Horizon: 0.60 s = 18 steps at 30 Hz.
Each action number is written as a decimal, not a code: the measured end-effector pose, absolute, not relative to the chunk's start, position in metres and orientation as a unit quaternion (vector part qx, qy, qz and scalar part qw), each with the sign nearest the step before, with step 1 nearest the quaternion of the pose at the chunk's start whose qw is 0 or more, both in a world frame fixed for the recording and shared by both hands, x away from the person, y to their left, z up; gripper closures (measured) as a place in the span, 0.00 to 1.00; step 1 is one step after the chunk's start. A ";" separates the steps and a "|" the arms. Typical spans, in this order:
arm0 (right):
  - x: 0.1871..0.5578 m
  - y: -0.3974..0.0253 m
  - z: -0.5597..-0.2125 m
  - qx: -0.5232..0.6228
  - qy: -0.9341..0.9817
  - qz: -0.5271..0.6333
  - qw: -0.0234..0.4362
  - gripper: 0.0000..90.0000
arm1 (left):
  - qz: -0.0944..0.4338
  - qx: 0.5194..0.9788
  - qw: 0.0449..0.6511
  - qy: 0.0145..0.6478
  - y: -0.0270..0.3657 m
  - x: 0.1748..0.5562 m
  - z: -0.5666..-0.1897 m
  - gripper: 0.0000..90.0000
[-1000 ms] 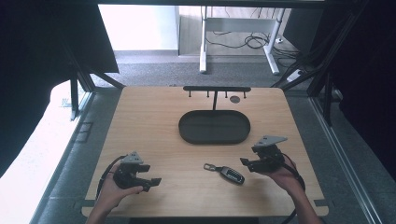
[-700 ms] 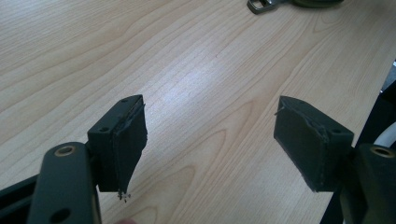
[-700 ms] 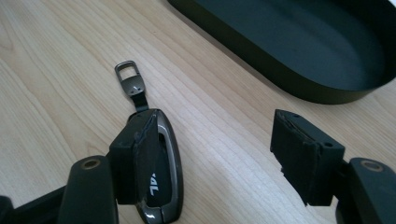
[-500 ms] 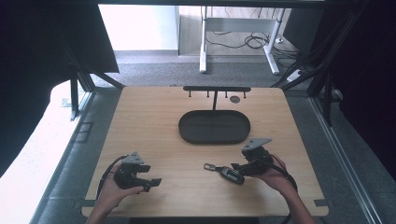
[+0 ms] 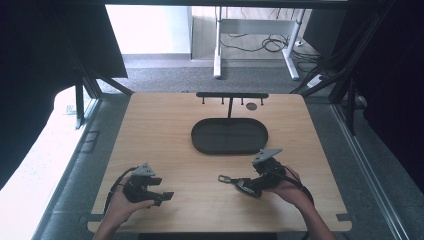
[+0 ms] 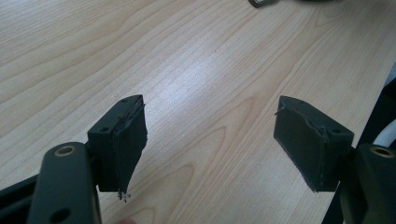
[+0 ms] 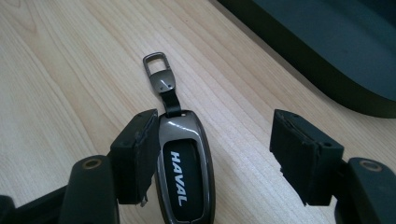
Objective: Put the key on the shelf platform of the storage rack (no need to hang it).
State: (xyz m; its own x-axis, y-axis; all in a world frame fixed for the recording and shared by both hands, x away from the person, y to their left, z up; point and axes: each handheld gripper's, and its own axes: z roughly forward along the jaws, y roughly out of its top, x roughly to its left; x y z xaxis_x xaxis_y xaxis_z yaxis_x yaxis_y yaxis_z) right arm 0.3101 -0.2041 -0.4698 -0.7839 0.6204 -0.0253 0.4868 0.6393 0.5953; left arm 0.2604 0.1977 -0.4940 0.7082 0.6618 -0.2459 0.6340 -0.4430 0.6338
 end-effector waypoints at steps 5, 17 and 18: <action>0.310 -0.199 -0.469 0.300 0.903 0.288 0.112 0.38 | 0.017 0.851 0.363 0.380 0.197 0.260 -0.495 0.29; 0.310 -0.190 -0.476 0.285 0.915 0.268 0.101 0.37 | 0.016 0.851 0.362 0.380 0.197 0.261 -0.496 0.29; 0.310 -0.189 -0.476 0.285 0.915 0.267 0.101 0.37 | 0.016 0.851 0.362 0.380 0.197 0.261 -0.496 0.29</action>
